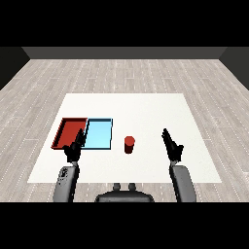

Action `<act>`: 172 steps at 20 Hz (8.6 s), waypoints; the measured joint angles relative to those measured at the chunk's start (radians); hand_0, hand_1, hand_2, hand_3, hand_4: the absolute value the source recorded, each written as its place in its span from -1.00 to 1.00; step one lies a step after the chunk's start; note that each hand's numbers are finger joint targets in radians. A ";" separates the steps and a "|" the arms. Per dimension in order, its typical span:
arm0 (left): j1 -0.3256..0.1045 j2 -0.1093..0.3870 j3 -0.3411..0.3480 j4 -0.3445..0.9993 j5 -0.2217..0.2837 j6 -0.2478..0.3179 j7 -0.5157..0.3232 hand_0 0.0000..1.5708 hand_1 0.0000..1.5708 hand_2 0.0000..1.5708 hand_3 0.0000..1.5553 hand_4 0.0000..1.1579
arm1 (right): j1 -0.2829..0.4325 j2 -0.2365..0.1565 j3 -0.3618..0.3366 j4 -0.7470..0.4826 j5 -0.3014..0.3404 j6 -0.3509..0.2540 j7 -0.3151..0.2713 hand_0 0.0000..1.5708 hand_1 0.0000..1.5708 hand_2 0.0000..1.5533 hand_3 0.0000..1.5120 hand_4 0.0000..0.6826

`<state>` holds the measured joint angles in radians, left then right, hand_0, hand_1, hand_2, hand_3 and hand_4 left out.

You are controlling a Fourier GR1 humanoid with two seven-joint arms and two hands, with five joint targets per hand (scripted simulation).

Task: Pick the red can and put it in the red box

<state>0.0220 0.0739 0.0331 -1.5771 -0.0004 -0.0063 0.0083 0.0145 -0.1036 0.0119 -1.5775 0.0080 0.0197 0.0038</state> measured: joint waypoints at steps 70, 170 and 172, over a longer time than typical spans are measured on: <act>0.003 -0.035 0.026 -0.043 0.112 -0.089 -0.472 -1.00 -1.00 -1.00 -1.00 -1.00 | -0.101 0.103 0.256 0.315 -0.288 -0.091 -0.430 -1.00 -1.00 -1.00 -1.00 -1.00; -0.030 -0.054 -0.072 -0.123 0.102 -0.069 -0.372 -1.00 -1.00 -1.00 -1.00 -1.00 | -0.486 -0.054 0.614 0.267 -0.483 -0.697 -0.366 0.89 0.89 0.85 0.85 0.85; -0.043 -0.055 -0.101 -0.136 0.091 -0.059 -0.333 -1.00 -1.00 -1.00 -1.00 -1.00 | -0.486 -0.061 0.595 0.234 -0.465 -0.688 -0.358 0.89 0.89 0.85 0.85 0.85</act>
<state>-0.0207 0.0194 -0.0677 -1.7134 0.0904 -0.0654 -0.3245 -0.4715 -0.1650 0.6070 -1.3435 -0.4569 -0.6684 -0.3544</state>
